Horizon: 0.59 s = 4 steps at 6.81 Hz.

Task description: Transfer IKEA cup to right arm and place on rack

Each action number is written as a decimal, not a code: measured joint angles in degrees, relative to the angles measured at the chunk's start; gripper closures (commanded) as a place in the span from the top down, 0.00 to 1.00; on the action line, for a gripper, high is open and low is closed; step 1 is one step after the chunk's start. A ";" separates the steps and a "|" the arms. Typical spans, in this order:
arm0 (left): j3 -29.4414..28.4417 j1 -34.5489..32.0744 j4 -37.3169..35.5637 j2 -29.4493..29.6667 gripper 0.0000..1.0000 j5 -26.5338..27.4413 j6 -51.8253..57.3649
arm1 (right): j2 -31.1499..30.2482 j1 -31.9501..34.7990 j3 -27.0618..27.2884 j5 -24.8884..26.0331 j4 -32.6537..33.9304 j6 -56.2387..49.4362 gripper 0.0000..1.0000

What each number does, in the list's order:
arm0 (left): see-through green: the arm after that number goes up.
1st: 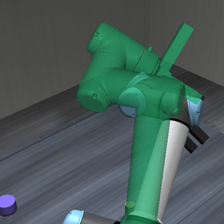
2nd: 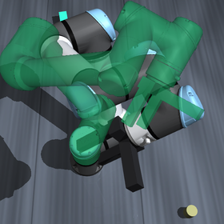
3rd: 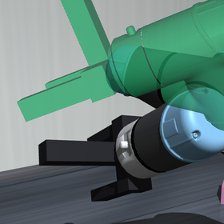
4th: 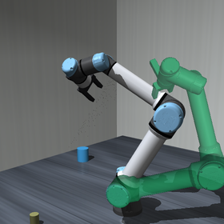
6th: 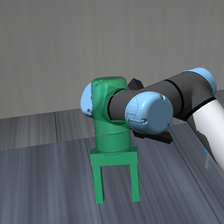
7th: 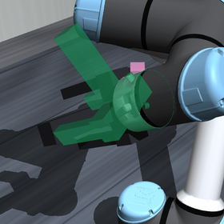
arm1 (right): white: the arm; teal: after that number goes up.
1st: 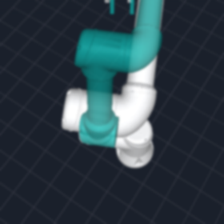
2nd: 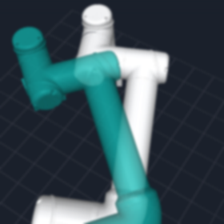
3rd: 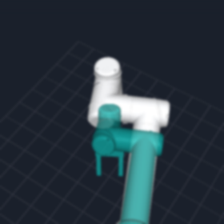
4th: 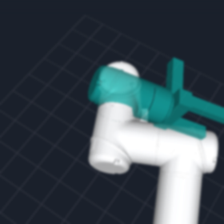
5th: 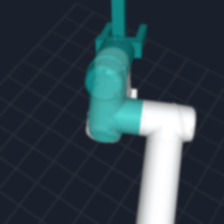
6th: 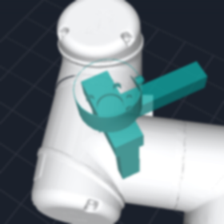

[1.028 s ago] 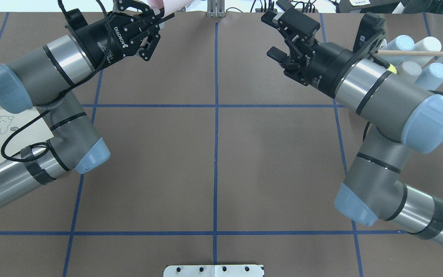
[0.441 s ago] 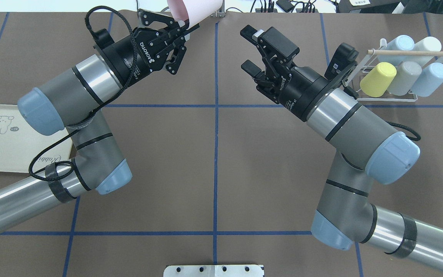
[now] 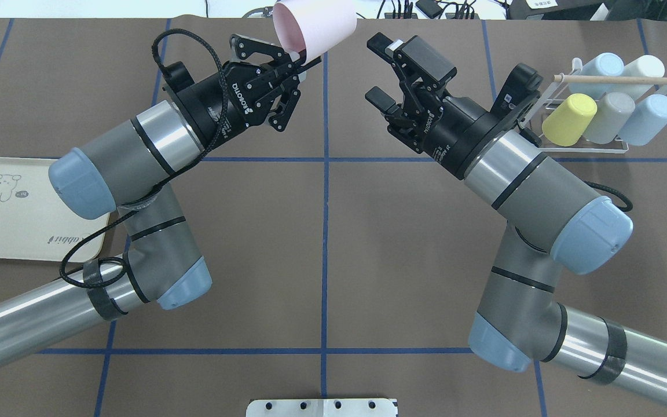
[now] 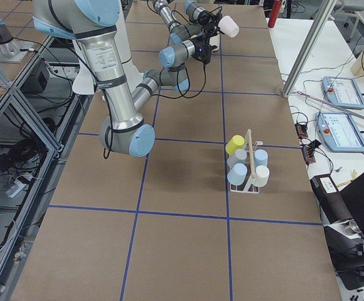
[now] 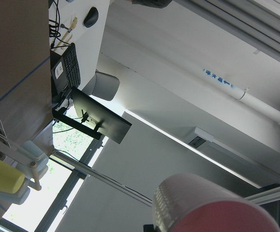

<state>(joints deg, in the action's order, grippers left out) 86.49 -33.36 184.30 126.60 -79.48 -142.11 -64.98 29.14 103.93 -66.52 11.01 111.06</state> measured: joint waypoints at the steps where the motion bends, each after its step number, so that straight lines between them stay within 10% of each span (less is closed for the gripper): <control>1: -0.06 0.80 -0.19 0.42 0.00 0.04 0.09 | 0.02 0.29 -0.27 0.04 -0.01 0.08 1.00; 4: -0.17 2.31 -0.45 1.60 0.00 0.18 0.19 | 0.03 0.78 -1.03 0.07 -0.02 0.08 1.00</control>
<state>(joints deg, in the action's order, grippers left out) 86.32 -31.05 183.86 128.20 -79.31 -141.93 -64.95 29.92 102.90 -66.45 10.99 111.14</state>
